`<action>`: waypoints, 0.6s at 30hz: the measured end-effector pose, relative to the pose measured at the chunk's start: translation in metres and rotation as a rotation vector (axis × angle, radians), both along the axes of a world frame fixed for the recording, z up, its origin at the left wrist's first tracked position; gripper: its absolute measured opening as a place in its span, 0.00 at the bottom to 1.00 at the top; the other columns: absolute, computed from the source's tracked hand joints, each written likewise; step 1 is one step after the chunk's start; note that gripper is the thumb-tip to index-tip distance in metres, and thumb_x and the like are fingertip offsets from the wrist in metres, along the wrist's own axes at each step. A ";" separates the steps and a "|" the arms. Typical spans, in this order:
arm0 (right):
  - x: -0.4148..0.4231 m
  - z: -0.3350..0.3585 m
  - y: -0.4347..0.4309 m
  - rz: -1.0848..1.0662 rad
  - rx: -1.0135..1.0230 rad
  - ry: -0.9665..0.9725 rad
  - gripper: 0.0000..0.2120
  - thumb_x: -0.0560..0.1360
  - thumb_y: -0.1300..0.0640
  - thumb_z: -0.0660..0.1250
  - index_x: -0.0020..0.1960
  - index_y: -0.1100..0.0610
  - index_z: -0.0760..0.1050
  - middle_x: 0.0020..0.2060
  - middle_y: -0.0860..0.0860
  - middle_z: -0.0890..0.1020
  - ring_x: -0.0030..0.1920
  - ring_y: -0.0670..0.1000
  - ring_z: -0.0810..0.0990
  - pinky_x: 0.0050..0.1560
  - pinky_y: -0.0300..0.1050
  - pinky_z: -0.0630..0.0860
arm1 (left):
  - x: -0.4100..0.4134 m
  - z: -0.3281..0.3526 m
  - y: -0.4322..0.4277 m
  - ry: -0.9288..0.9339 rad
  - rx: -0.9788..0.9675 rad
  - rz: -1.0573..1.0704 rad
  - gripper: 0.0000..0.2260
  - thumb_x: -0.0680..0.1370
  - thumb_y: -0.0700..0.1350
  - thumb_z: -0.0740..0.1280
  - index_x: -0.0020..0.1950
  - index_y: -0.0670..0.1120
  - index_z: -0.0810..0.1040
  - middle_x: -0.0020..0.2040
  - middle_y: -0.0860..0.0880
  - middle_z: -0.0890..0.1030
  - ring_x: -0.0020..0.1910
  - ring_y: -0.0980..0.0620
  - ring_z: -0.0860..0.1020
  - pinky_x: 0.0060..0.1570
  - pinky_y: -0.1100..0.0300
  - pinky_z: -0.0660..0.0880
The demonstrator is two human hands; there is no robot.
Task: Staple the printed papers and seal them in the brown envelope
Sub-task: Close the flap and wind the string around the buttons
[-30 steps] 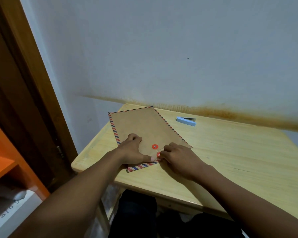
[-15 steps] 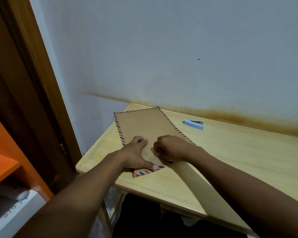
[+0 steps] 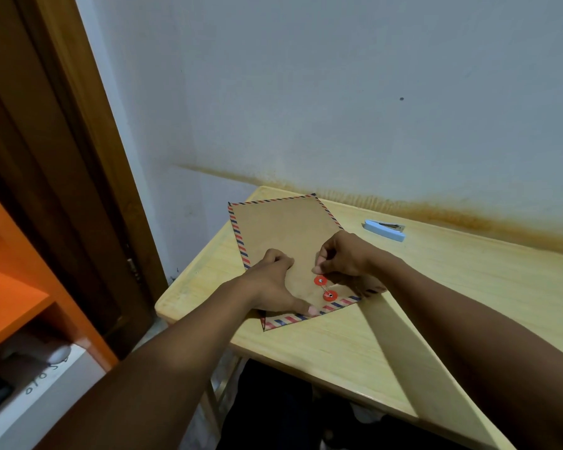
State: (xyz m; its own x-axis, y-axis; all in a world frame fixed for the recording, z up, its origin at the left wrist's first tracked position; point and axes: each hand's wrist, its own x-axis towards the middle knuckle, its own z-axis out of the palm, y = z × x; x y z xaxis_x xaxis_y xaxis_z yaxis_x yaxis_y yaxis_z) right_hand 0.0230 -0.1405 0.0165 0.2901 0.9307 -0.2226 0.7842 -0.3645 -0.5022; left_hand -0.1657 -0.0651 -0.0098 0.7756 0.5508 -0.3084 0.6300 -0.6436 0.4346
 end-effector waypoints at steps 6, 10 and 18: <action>0.011 -0.009 -0.015 -0.057 0.076 -0.091 0.04 0.75 0.55 0.74 0.45 0.55 0.84 0.43 0.49 0.86 0.42 0.45 0.80 0.43 0.39 0.74 | 0.020 -0.002 -0.032 -0.018 0.255 0.119 0.49 0.66 0.78 0.66 0.75 0.46 0.64 0.71 0.46 0.65 0.71 0.43 0.68 0.69 0.46 0.69; 0.015 -0.013 -0.028 -0.032 0.147 -0.172 0.04 0.76 0.55 0.72 0.45 0.55 0.83 0.44 0.48 0.86 0.44 0.47 0.81 0.46 0.42 0.77 | 0.019 -0.004 -0.032 -0.035 0.239 0.125 0.48 0.67 0.78 0.67 0.75 0.46 0.64 0.71 0.45 0.65 0.71 0.43 0.67 0.70 0.46 0.68; -0.008 -0.006 -0.016 0.108 0.259 -0.166 0.05 0.78 0.60 0.69 0.44 0.53 0.80 0.38 0.43 0.81 0.37 0.39 0.77 0.37 0.33 0.67 | 0.015 -0.007 -0.035 -0.075 0.244 0.151 0.51 0.66 0.78 0.67 0.78 0.45 0.61 0.73 0.47 0.64 0.73 0.44 0.67 0.71 0.48 0.67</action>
